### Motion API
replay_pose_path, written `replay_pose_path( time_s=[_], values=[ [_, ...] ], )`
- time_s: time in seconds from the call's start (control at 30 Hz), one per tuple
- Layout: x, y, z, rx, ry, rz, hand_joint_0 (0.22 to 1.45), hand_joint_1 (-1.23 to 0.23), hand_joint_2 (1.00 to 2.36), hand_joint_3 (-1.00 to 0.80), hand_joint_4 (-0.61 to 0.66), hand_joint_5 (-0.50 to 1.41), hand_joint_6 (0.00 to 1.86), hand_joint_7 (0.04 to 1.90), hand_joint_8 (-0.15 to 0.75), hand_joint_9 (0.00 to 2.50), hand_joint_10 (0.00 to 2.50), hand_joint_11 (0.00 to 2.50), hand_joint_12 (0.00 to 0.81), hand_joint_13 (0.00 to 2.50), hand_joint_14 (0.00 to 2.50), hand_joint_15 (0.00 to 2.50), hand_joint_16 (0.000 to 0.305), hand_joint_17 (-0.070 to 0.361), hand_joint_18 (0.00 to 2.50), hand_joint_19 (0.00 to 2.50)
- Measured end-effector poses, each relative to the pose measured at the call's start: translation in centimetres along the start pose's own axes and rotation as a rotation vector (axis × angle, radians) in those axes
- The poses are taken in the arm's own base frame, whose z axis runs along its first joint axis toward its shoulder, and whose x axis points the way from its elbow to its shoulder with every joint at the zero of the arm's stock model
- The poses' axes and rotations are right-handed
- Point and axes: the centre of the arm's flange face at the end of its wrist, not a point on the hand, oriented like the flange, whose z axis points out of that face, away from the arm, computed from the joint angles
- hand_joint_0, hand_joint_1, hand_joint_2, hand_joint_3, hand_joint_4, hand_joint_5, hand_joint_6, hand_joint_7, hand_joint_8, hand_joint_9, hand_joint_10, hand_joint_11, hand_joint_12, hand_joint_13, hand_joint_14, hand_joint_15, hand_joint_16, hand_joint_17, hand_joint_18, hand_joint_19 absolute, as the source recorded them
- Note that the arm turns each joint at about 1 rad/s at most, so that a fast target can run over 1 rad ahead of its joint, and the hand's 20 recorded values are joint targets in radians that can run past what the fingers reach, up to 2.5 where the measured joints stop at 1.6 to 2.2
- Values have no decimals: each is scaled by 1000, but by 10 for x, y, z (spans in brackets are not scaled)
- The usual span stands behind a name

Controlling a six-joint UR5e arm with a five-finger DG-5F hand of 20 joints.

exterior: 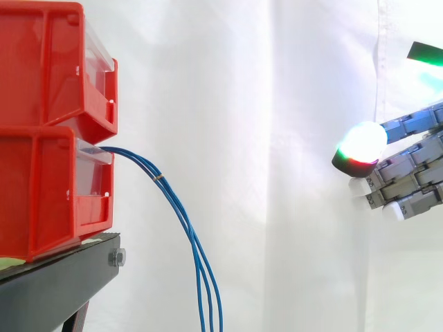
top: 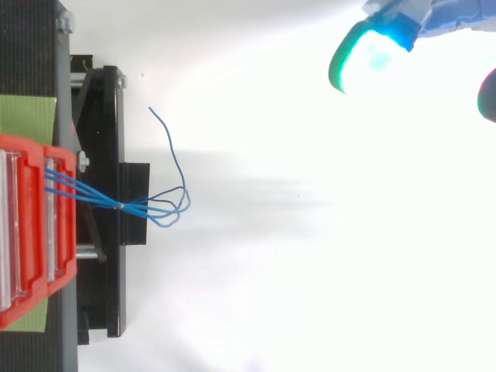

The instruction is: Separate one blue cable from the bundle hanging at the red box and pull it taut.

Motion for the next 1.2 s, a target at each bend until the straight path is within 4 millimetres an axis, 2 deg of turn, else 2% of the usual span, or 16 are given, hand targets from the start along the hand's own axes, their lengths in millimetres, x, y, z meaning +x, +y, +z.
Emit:
replay_pose_path(
  time_s=[0.77,0.93,1.2],
  values=[
    [4,-1,2,-4,7,10,562,-535,1001,-488,213,-224,502,714,247,441,2,64,278,188,0,0,34,76,133,200],
    [12,-5,12,-40,5,17,563,-532,1001,-486,213,-224,502,714,249,447,3,65,279,194,0,0,34,76,136,207],
    [30,-20,41,-80,-1,49,563,-528,1001,-486,218,-222,502,711,252,463,2,72,281,209,0,0,34,76,149,213]
  ],
)
